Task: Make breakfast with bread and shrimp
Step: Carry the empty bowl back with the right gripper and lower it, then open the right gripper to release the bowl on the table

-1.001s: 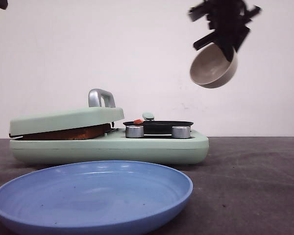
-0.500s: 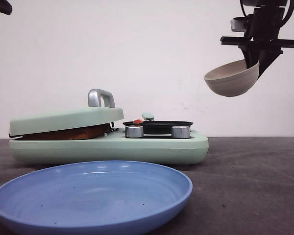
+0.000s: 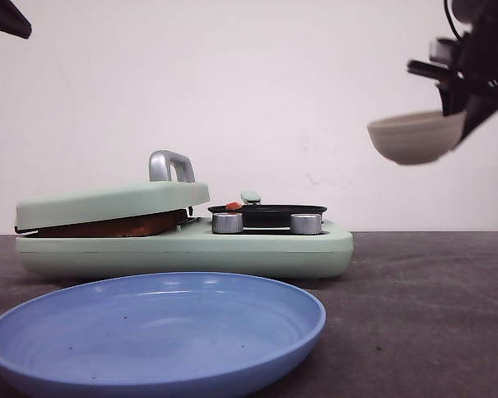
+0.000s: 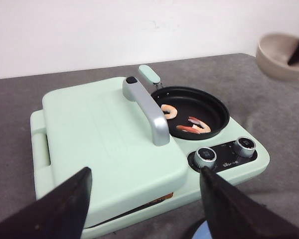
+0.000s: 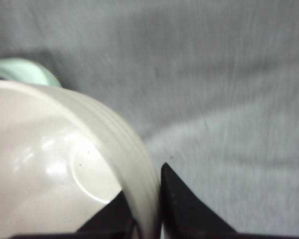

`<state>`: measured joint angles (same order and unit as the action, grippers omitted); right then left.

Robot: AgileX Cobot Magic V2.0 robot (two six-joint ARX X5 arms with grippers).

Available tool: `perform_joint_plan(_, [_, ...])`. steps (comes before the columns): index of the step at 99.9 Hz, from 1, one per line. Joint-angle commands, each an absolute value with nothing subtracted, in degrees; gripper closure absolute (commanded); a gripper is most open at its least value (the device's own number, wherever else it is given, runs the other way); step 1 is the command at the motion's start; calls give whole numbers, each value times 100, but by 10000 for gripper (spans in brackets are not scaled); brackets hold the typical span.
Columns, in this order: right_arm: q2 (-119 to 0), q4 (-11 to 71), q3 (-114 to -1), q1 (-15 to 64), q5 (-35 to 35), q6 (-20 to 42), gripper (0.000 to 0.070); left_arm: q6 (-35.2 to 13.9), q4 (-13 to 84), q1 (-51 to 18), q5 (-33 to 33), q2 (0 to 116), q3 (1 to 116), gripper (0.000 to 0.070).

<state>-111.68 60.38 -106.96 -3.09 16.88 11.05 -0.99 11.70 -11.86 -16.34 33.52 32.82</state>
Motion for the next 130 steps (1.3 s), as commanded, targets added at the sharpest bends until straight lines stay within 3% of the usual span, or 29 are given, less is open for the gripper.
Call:
perform_joint_plan(1, [-11222, 5940, -10556, -366, 1793, 1013, 697, -89, 1100, -1190, -1601, 3411, 3301, 350])
perform_joint_plan(47, [-11222, 4626, -8676, -526, 2316, 910, 697, -113, 1092, -1190, -1535, 3522, 3301, 350])
perform_joint_plan(130, [-11242, 4165, -8167, -676, 2257, 897, 697, -217, 1087, -1190, -1498, 3522, 3301, 350])
